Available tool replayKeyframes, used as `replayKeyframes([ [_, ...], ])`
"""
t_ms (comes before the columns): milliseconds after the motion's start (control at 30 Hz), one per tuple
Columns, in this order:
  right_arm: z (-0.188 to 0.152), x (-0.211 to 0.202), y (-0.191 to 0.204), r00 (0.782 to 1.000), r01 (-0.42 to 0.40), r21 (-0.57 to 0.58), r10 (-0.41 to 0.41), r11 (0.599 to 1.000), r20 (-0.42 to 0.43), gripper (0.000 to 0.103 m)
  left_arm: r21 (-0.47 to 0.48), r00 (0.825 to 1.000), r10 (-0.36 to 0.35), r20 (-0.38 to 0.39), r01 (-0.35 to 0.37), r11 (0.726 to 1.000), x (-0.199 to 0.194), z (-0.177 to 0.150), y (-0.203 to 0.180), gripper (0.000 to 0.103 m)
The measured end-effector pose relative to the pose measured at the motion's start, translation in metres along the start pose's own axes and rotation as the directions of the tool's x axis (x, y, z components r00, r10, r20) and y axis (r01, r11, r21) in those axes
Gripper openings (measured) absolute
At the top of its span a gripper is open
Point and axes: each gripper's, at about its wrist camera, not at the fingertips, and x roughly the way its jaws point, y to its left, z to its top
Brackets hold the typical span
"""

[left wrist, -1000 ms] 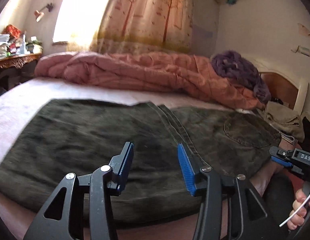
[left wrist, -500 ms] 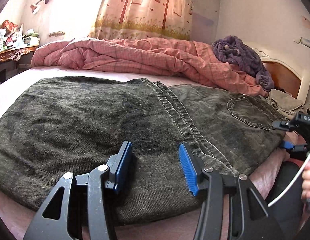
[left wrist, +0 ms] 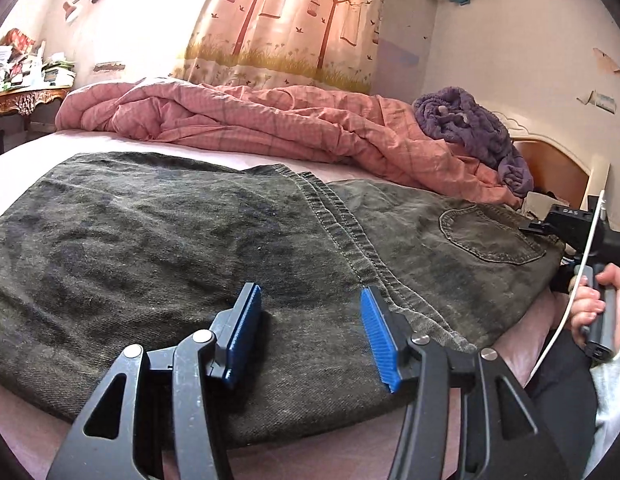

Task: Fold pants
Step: 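Grasp the pant leg cuffs with the right tool and lift them, then fold the held cuffs over onto the waistband and open the right tool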

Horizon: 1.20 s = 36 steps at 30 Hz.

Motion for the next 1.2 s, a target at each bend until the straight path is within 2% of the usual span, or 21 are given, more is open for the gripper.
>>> replayKeyframes([
  [67, 0.006, 0.001, 0.001, 0.999, 0.02, -0.006, -0.019, 1.0, 0.027, 0.059, -0.021, 1.0, -0.018, 0.015, 0.018, 1.0, -0.002, -0.001, 0.002, 0.052],
  [200, 0.005, -0.004, 0.024, 0.993, 0.083, -0.12, -0.072, 0.989, 0.088, 0.025, -0.054, 0.998, -0.058, 0.012, 0.058, 0.997, -0.006, 0.004, 0.007, 0.053],
  [367, -0.008, -0.027, 0.071, 0.977, 0.129, -0.261, -0.077, 0.957, 0.201, 0.023, -0.081, 0.996, -0.086, 0.024, 0.088, 0.993, -0.022, 0.009, 0.01, 0.053],
  [433, -0.019, -0.034, 0.101, 0.963, 0.172, -0.341, -0.086, 0.924, 0.254, 0.023, -0.078, 0.996, -0.078, 0.046, 0.081, 0.994, -0.033, 0.012, 0.013, 0.053],
  [500, -0.031, -0.042, 0.129, 0.954, 0.187, -0.417, -0.063, 0.889, 0.294, 0.023, -0.064, 0.995, -0.007, 0.096, 0.013, 0.998, -0.048, 0.016, 0.015, 0.053],
  [567, -0.042, -0.049, 0.154, 0.95, 0.175, -0.472, -0.022, 0.864, 0.313, 0.023, -0.038, 0.984, 0.079, 0.16, -0.074, 0.997, -0.063, 0.02, 0.015, 0.053],
  [700, -0.064, -0.057, 0.209, 0.949, 0.133, -0.572, 0.063, 0.809, 0.31, 0.023, -0.022, 0.963, 0.133, 0.234, -0.131, 0.991, -0.087, 0.032, 0.025, 0.053],
  [867, -0.093, -0.06, 0.263, 0.952, 0.045, -0.65, 0.164, 0.759, 0.258, 0.023, -0.047, 0.939, 0.215, 0.268, -0.21, 0.976, -0.101, 0.042, 0.049, 0.054],
  [900, -0.102, -0.059, 0.273, 0.954, 0.023, -0.663, 0.181, 0.748, 0.238, 0.023, -0.054, 0.929, 0.252, 0.27, -0.247, 0.968, -0.102, 0.043, 0.054, 0.054],
  [967, -0.123, -0.055, 0.292, 0.956, -0.006, -0.687, 0.206, 0.727, 0.21, 0.023, -0.072, 0.891, 0.349, 0.288, -0.344, 0.936, -0.106, 0.044, 0.065, 0.054],
  [1000, -0.129, -0.053, 0.298, 0.957, -0.02, -0.691, 0.215, 0.722, 0.196, 0.023, -0.079, 0.88, 0.374, 0.293, -0.368, 0.926, -0.108, 0.044, 0.073, 0.054],
  [1100, -0.15, -0.045, 0.315, 0.958, -0.085, -0.682, 0.248, 0.726, 0.145, 0.023, -0.107, 0.875, 0.396, 0.278, -0.381, 0.918, -0.114, 0.047, 0.098, 0.054],
  [1200, -0.171, -0.037, 0.333, 0.955, -0.154, -0.671, 0.283, 0.725, 0.088, 0.023, -0.13, 0.857, 0.434, 0.278, -0.414, 0.901, -0.122, 0.047, 0.117, 0.054],
])
